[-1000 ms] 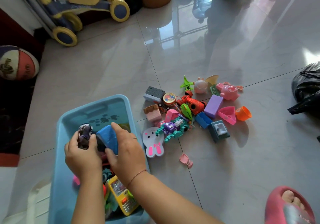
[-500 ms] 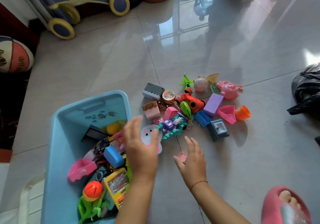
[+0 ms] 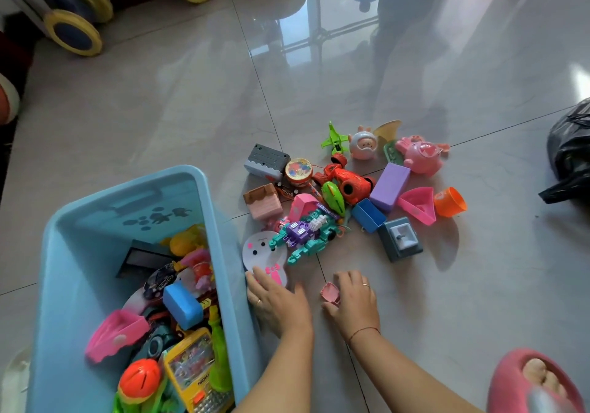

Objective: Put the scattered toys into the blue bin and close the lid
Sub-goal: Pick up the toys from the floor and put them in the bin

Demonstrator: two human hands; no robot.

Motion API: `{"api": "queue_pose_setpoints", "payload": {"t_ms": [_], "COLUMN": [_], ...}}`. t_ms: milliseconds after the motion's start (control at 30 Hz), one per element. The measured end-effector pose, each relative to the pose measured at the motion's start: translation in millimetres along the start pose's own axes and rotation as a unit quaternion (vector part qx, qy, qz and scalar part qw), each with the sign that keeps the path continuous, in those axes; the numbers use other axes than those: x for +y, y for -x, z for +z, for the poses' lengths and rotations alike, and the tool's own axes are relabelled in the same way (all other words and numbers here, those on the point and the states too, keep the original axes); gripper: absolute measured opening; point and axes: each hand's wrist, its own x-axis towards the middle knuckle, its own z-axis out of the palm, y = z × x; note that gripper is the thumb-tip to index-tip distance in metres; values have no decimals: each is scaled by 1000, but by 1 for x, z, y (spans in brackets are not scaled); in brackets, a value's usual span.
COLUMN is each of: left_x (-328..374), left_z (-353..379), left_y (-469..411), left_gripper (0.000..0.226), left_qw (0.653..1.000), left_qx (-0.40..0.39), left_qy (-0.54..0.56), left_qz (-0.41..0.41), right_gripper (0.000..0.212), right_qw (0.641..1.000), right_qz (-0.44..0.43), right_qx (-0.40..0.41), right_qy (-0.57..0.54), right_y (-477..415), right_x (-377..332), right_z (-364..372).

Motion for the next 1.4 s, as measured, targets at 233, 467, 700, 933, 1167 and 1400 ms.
{"api": "queue_pose_setpoints", "payload": {"t_ms": [233, 467, 700, 933, 1167, 1400], "left_x": [-4, 24, 25, 23, 22, 11], "left_z": [5, -4, -14, -11, -63, -170], "left_y": [1, -11, -28, 27, 130, 84], "left_gripper": [106, 119, 88, 78, 76, 78], "left_qw": [998, 997, 996, 993, 977, 891], "left_qx": [-7, -54, -72, -78, -24, 186], "left_qy": [16, -61, -46, 81, 145, 357], "left_qz": [-62, 2, 24, -44, 154, 210], "right_gripper": [36, 27, 27, 25, 26, 31], "right_qw": [998, 983, 974, 952, 876, 862], "right_qz": [9, 72, 104, 116, 149, 4], "right_qx": [66, 112, 120, 163, 275, 293], "right_qy": [-13, -126, -159, -231, -368, -414], "right_y": [6, 43, 52, 37, 42, 73], "right_x": [20, 36, 30, 14, -7, -89], "right_z": [9, 5, 4, -18, -88, -130]}}
